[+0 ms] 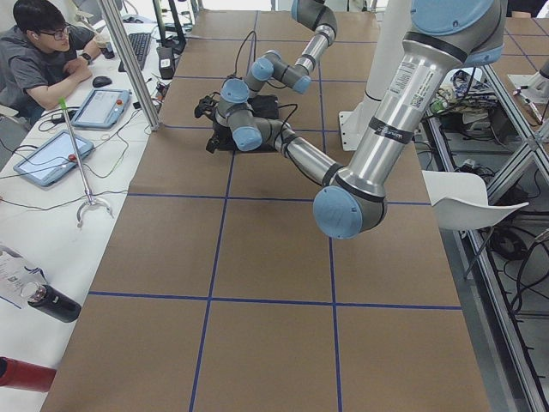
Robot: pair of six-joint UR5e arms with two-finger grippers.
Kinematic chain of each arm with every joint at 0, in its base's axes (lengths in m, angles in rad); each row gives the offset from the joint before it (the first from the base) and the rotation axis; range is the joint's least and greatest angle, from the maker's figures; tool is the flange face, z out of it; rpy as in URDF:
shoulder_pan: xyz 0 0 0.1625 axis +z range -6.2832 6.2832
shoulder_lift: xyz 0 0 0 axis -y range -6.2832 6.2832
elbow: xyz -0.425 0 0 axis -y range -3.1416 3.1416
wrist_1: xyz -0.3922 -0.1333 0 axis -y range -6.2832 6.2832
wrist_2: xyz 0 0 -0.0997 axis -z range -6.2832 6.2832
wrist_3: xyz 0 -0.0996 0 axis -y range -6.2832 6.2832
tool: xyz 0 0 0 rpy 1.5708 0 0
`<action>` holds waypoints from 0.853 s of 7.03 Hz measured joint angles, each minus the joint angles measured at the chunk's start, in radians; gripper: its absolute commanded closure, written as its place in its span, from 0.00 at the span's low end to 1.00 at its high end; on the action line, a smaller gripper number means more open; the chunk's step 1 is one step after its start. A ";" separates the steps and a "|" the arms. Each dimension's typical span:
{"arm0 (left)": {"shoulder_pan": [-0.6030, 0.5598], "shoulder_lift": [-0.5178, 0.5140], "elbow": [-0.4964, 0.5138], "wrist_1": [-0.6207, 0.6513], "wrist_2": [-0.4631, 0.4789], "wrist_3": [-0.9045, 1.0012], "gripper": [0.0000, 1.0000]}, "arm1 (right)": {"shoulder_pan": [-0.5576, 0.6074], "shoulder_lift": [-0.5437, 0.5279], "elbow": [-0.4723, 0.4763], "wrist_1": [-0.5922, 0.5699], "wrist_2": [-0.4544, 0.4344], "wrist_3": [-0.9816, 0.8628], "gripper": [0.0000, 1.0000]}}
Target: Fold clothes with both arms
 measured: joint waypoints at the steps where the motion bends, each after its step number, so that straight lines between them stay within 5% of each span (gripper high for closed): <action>1: -0.002 0.002 -0.007 0.002 0.000 -0.005 0.00 | 0.051 0.012 -0.078 0.060 -0.036 -0.059 1.00; 4: -0.002 0.010 -0.024 0.007 0.001 -0.037 0.00 | 0.166 0.048 -0.133 0.134 0.061 -0.168 1.00; 5: -0.001 0.012 -0.025 0.007 0.001 -0.039 0.00 | 0.184 0.034 -0.094 0.118 0.128 -0.190 0.12; 6: -0.001 0.014 -0.026 0.008 0.001 -0.039 0.00 | 0.191 -0.002 -0.012 0.062 0.192 -0.204 0.00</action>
